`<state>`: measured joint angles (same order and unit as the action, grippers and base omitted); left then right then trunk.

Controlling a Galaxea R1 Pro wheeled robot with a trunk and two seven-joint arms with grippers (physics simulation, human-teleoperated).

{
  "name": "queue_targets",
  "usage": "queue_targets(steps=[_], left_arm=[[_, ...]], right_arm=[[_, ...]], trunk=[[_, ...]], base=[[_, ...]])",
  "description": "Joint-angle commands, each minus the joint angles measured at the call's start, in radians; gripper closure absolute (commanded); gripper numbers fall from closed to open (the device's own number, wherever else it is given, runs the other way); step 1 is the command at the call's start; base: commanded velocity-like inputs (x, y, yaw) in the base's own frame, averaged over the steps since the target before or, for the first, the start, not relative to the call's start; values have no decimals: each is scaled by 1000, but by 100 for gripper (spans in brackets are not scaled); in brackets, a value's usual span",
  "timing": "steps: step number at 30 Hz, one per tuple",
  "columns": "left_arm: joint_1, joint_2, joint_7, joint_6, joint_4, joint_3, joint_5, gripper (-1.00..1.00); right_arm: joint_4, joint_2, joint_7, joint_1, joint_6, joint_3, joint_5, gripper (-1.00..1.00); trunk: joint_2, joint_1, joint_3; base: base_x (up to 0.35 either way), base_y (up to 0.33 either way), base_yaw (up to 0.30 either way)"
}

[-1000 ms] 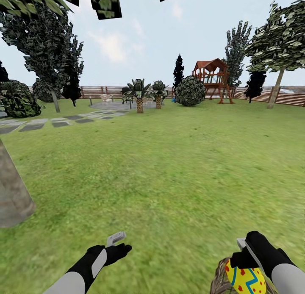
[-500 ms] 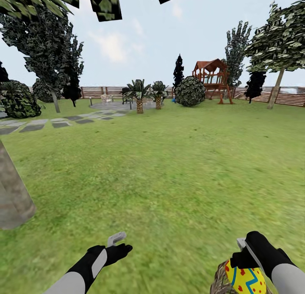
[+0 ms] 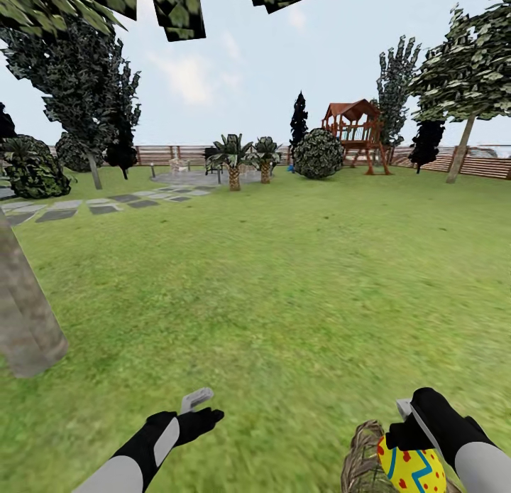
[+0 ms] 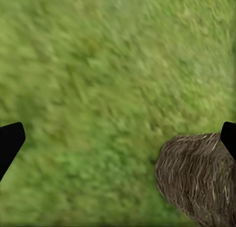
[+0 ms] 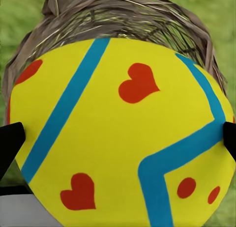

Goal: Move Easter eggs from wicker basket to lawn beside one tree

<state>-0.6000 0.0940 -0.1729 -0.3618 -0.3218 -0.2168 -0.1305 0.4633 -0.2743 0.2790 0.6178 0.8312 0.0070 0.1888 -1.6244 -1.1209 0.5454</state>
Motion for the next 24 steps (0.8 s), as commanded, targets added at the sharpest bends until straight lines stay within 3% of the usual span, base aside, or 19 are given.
queue_targets(steps=[1,5,11,15,20,24], left_arm=[[-1,0,0,-8,-2,-4,-9,-100],[-1,-3,0,-8,-1,-4,-5,-100],[0,0,0,-7,25,-1,-3,-100],[0,0,-1,93,51,-1,-3,-100],[0,-5,-3,110,60,-1,-5,-100],[0,-36,-2,106,49,-6,-9,-100]], right_arm=[[2,0,9,0,3,1,11,100],[2,0,8,0,3,1,11,100],[2,0,8,0,3,1,11,100],[1,0,8,0,3,1,10,100],[2,0,8,0,3,1,10,100],[2,-2,9,0,3,0,9,100]], trunk=[[-1,0,1],[-1,0,1],[-1,0,1],[-1,0,1],[-1,0,1],[-1,0,1]], base=[[-2,0,0],[-39,23,0],[-218,222,0],[-172,285,0],[-168,274,0],[-75,60,0]])
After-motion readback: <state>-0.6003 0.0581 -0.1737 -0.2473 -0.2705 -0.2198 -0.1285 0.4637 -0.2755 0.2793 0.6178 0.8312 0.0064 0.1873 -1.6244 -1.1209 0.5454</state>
